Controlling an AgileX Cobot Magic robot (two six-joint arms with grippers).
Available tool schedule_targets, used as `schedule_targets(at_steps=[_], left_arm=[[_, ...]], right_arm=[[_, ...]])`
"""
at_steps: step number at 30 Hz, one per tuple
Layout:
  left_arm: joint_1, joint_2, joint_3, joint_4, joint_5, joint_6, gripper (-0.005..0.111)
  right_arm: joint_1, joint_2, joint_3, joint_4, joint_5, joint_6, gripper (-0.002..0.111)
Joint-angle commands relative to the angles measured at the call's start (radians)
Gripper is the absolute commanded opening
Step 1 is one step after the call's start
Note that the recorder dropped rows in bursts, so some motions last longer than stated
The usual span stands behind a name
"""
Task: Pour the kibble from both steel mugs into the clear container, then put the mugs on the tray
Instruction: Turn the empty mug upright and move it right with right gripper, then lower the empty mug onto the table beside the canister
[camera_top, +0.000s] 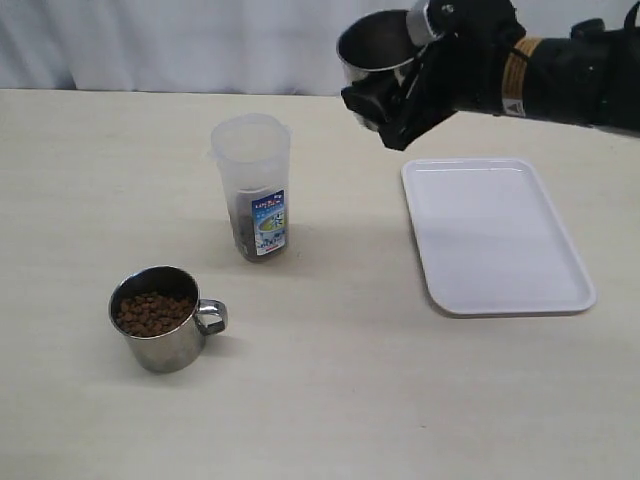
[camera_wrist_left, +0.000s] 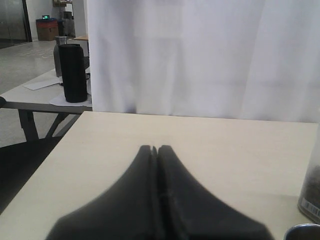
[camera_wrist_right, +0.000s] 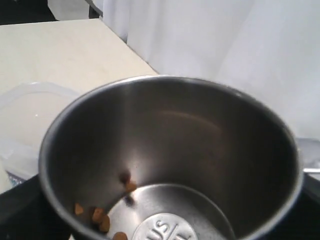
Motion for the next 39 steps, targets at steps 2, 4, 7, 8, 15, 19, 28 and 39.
schedule_targets(at_steps=[2, 4, 7, 8, 15, 19, 28, 39], left_arm=[[-0.008, -0.003, 0.003, -0.003, -0.013, -0.003, 0.0], [-0.008, -0.003, 0.003, -0.003, -0.013, -0.003, 0.0], [-0.008, -0.003, 0.003, -0.003, -0.013, -0.003, 0.0], [-0.008, -0.003, 0.003, -0.003, -0.013, -0.003, 0.0], [-0.008, -0.003, 0.003, -0.003, -0.013, -0.003, 0.0], [-0.008, -0.003, 0.003, -0.003, -0.013, -0.003, 0.0], [-0.008, -0.003, 0.003, 0.0, -0.013, -0.003, 0.0], [-0.008, -0.003, 0.003, 0.0, -0.013, -0.003, 0.0]], right_arm=[[-0.098, 0.068, 0.06, 0.011, -0.224, 0.023, 0.004], [-0.136, 0.107, 0.076, 0.011, -0.31, 0.025, 0.004], [-0.186, 0.153, 0.098, 0.011, -0.397, 0.026, 0.004], [-0.197, 0.169, 0.104, 0.011, -0.414, 0.024, 0.004], [-0.18, 0.278, 0.107, 0.098, -0.414, -0.177, 0.004], [-0.166, 0.332, 0.105, 0.3, -0.419, -0.258, 0.004], [-0.13, 0.472, 0.007, 0.232, -0.451, -0.259, 0.005], [-0.076, 0.582, -0.075, 0.203, -0.375, -0.268, 0.006]])
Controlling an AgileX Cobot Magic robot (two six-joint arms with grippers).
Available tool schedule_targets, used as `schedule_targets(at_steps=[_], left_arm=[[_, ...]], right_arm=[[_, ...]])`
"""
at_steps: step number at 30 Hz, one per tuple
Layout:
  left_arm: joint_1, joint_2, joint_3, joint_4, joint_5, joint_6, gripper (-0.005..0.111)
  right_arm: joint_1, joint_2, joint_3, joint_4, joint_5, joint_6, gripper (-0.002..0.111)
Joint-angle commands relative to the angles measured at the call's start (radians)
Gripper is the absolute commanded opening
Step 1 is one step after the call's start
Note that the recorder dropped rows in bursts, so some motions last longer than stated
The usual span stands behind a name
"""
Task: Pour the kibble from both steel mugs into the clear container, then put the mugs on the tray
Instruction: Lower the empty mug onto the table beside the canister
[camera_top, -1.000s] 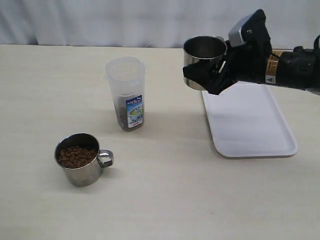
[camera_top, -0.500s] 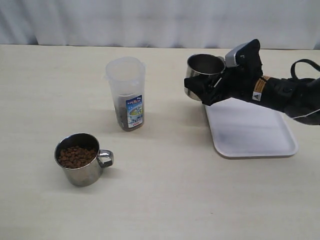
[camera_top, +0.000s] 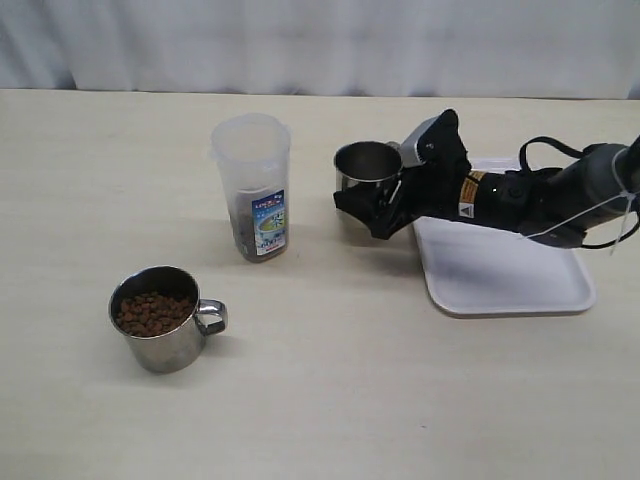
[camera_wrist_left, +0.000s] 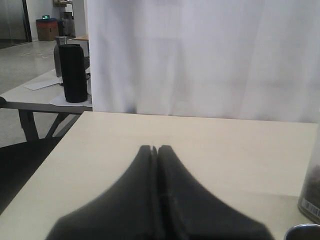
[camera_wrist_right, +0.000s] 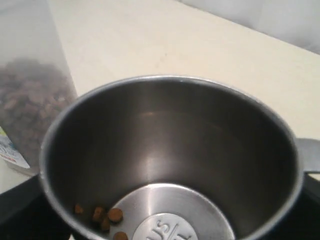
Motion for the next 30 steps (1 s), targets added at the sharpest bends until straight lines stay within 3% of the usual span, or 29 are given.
schedule_targets(at_steps=[1, 15, 23, 30], left_arm=[[-0.008, -0.003, 0.003, 0.0, -0.013, -0.003, 0.0], [-0.008, -0.003, 0.003, -0.002, -0.013, -0.003, 0.0], [-0.008, -0.003, 0.003, -0.003, -0.013, -0.003, 0.0], [-0.008, -0.003, 0.003, -0.003, -0.013, -0.003, 0.0]], right_arm=[[0.021, 0.025, -0.012, -0.005, 0.022, -0.028, 0.009], [0.021, 0.032, -0.017, -0.053, 0.016, -0.032, 0.068], [0.021, 0.032, -0.017, -0.053, 0.016, -0.032, 0.077], [0.021, 0.029, -0.017, -0.164, 0.016, -0.001, 0.078]])
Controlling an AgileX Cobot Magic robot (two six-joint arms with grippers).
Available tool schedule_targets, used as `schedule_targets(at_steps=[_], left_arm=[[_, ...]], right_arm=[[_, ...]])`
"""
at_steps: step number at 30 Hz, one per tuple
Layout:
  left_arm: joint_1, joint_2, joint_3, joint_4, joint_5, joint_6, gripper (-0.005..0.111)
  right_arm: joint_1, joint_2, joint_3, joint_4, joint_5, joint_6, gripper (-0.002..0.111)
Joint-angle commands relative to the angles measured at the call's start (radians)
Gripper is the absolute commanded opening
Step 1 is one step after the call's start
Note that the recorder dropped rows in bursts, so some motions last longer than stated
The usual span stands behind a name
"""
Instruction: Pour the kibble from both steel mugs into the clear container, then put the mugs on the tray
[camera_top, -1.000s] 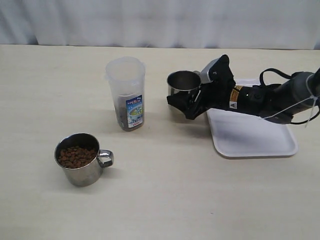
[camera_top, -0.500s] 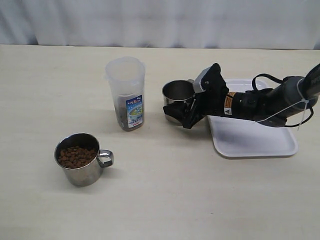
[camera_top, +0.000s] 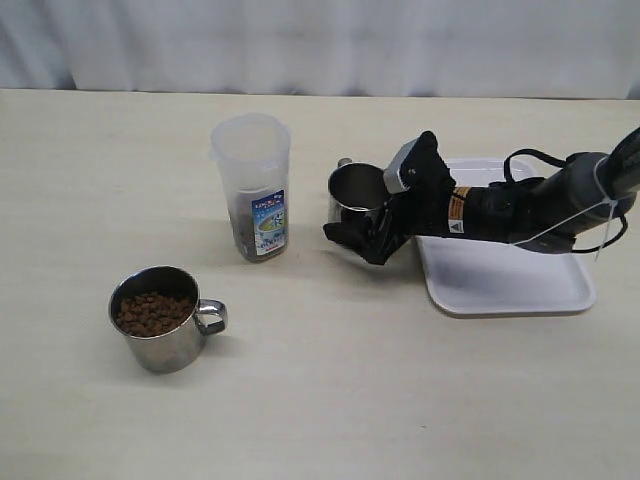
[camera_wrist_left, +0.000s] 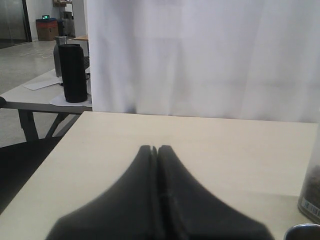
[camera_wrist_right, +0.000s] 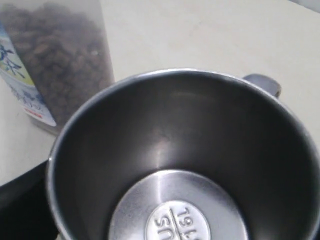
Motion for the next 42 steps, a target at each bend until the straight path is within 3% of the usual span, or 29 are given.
schedule_targets(at_steps=[1, 7, 15, 19, 29, 33, 35, 37, 41, 42], left_arm=[[-0.008, -0.003, 0.003, -0.003, -0.013, -0.003, 0.0], [-0.008, -0.003, 0.003, -0.003, -0.013, -0.003, 0.0], [-0.008, -0.003, 0.003, 0.001, -0.013, -0.003, 0.0], [-0.008, -0.003, 0.003, 0.001, -0.013, -0.003, 0.0], [-0.008, -0.003, 0.003, 0.001, -0.013, -0.003, 0.0], [-0.008, -0.003, 0.003, 0.001, -0.013, -0.003, 0.0], [-0.008, -0.003, 0.003, 0.001, -0.013, -0.003, 0.0], [-0.008, -0.003, 0.003, 0.001, -0.013, -0.003, 0.0], [-0.008, -0.003, 0.003, -0.004, -0.013, -0.003, 0.0], [-0.008, -0.003, 0.003, -0.004, -0.013, -0.003, 0.0]], right_arm=[[0.001, -0.005, -0.005, -0.076, -0.006, 0.034, 0.078], [0.001, -0.015, -0.005, -0.092, -0.006, 0.049, 0.078], [0.001, -0.078, -0.005, -0.247, 0.048, 0.176, 0.079], [0.001, -0.105, -0.005, -0.295, 0.129, 0.289, 0.096], [0.001, -0.266, -0.005, -0.507, 0.129, 0.627, 0.096], [0.001, -0.388, -0.005, -0.612, 0.185, 0.919, 0.095], [0.001, -0.437, -0.003, -0.632, 0.215, 1.08, 0.086], [-0.001, -0.496, 0.029, -0.632, 0.232, 1.12, 0.067], [-0.001, -0.636, 0.119, -0.632, 0.269, 1.143, 0.005], [-0.001, -0.678, 0.152, -0.632, 0.287, 1.148, 0.005]])
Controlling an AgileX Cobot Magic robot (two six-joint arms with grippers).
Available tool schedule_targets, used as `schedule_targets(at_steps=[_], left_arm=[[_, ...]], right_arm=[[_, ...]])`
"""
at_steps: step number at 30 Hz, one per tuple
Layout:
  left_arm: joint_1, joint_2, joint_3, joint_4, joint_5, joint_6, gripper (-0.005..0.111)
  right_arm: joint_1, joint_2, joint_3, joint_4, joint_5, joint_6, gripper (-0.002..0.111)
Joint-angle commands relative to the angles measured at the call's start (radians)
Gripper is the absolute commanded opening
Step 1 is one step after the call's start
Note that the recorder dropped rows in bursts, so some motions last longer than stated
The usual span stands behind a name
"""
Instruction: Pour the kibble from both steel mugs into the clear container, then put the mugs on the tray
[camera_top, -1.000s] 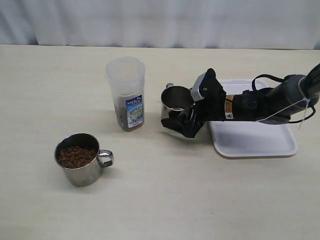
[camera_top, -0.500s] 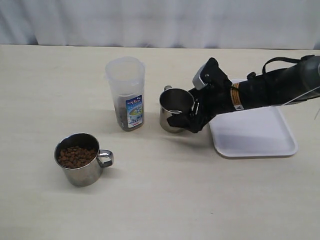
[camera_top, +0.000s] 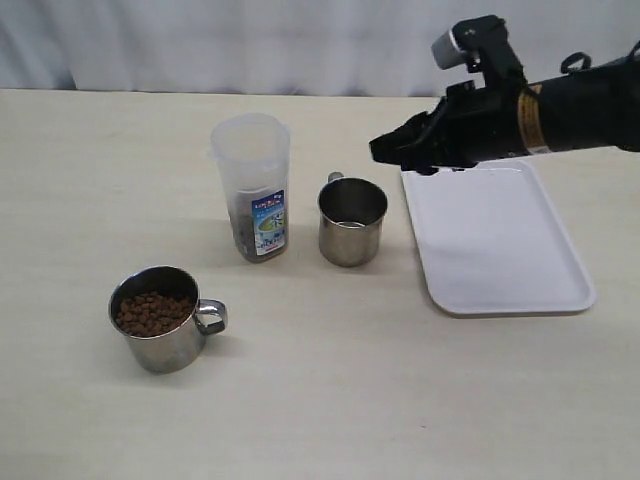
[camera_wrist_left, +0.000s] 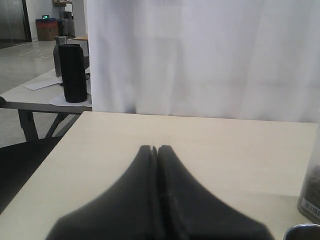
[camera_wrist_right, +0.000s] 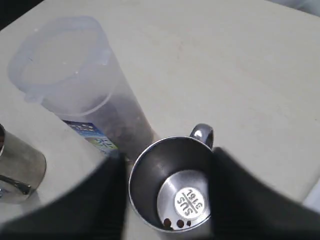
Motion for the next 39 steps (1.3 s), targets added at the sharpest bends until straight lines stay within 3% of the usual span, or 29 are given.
schedule_targets(at_steps=[1, 10, 15, 20, 29, 39], left_arm=[[-0.008, -0.003, 0.003, -0.004, -0.013, -0.003, 0.0], [-0.008, -0.003, 0.003, -0.004, -0.013, -0.003, 0.0], [-0.008, -0.003, 0.003, -0.004, -0.013, -0.003, 0.0], [-0.008, -0.003, 0.003, -0.004, -0.013, -0.003, 0.0], [-0.008, -0.003, 0.003, -0.002, -0.013, -0.003, 0.0], [-0.008, -0.003, 0.003, 0.001, -0.013, -0.003, 0.0]], right_arm=[[-0.001, -0.163, 0.125, -0.012, 0.05, 0.042, 0.004], [0.002, -0.588, 0.541, 0.204, 0.41, -0.047, 0.005], [0.002, -0.835, 0.718, 0.238, 0.431, -0.067, 0.005], [0.002, -1.07, 0.856, 0.238, 0.378, 0.037, 0.005], [0.002, -1.344, 0.937, 0.238, 0.345, 0.045, 0.005], [0.002, -1.449, 0.937, 0.238, 0.345, 0.045, 0.005]])
